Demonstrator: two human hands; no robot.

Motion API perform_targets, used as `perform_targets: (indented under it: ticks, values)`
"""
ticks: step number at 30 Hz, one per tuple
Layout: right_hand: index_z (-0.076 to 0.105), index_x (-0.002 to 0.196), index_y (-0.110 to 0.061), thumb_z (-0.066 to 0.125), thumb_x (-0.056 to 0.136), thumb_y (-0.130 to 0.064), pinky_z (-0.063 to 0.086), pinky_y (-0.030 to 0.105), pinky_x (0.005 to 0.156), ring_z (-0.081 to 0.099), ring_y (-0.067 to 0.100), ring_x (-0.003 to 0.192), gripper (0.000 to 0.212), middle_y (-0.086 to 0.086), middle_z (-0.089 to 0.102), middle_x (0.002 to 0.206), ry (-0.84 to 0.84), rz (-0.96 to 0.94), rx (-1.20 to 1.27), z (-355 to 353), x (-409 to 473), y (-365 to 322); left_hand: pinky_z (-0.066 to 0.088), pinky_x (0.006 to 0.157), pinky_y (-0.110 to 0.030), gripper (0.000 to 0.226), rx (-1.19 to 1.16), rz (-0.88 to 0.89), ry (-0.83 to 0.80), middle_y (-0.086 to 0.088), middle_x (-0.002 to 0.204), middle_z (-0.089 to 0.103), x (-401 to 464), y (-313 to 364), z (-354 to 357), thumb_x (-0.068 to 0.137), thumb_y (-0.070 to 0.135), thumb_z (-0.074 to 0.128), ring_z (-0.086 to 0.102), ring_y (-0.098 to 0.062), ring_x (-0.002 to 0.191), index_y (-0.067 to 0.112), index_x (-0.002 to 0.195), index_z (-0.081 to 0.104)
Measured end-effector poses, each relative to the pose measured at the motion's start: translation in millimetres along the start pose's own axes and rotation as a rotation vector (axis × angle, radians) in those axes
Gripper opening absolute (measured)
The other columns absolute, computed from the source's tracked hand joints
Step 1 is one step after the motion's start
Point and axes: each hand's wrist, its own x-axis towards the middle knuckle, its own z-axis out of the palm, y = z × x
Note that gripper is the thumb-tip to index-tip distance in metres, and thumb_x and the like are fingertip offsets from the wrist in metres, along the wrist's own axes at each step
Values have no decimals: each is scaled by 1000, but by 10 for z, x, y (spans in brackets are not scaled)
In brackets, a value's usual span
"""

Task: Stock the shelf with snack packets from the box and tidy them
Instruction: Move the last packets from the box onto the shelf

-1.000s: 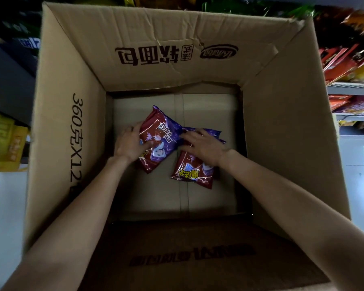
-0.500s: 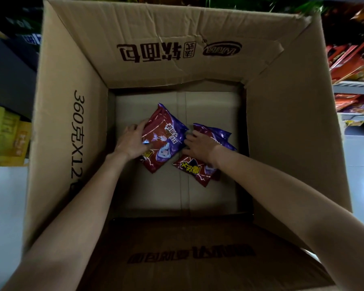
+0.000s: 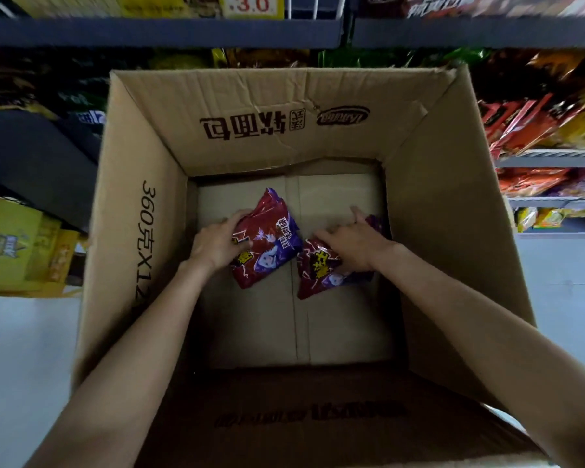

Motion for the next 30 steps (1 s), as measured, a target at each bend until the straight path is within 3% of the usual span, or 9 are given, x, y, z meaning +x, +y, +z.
perform_targets:
  ticks: [2,5,10,13,18,21,25,27,30]
  values:
    - [26,145,-23,71,77,-47,18,49,114,41,27,129,85,7,49,137,131,84,242,-147,-197,-3,48,90,-39,68,50,25,70,-6,130,54,-64,92,-141,87,41,62,56,-25,113,37,143,25]
    - [43,133,-21,81,69,-40,42,30,95,58,18,110,77,1,62,119,428,150,736,-385,-573,-27,45,88,-38,65,83,70,210,-4,128,53,-221,292,-435,88,43,60,52,-24,115,38,144,27]
    - [55,96,-33,86,66,-29,53,22,82,64,-1,89,43,-13,67,99,743,46,1115,-759,-1326,-41,44,89,-40,59,145,148,522,-3,127,55,-757,854,-972,85,33,64,49,-24,119,25,139,41]
    - [60,100,-26,84,68,-25,48,10,80,62,-9,91,40,-18,66,98,896,-25,1125,-873,-1791,22,46,82,-39,49,183,194,754,-4,117,60,-1177,1298,-1165,84,32,65,53,-25,111,18,128,52]
    - [60,113,-13,81,71,-24,52,23,84,64,0,96,49,-12,68,103,1065,-83,1145,-843,-2648,335,45,75,-33,46,199,294,1136,-9,105,63,-1843,2167,-1306,82,36,68,55,-23,98,11,119,58]
    - [50,114,-16,83,68,-20,49,10,76,62,-11,88,57,-23,63,94,1143,-73,1090,-759,-3260,629,43,76,-28,47,247,406,1275,-14,102,64,-2176,2761,-1329,82,29,72,54,-22,96,4,118,56]
    - [35,120,-30,85,65,-26,59,30,69,69,3,77,73,-12,67,98,1170,18,1068,-544,-3996,1083,49,77,-35,50,228,520,1298,-17,107,63,-2354,3501,-1284,85,36,65,59,-28,99,4,121,52]
    - [23,130,-41,83,65,-32,59,30,65,69,6,67,89,-5,68,98,1202,92,1002,-399,-4290,1289,51,76,-37,51,203,576,1232,-17,110,62,-2315,3850,-1209,85,38,62,61,-30,98,4,122,51]
    - [9,135,-53,80,67,-43,56,25,63,66,2,57,99,-4,69,80,1245,219,855,-107,-4611,1614,52,74,-37,52,208,637,1185,-16,109,63,-2181,4379,-1003,83,35,69,62,-30,97,5,121,53]
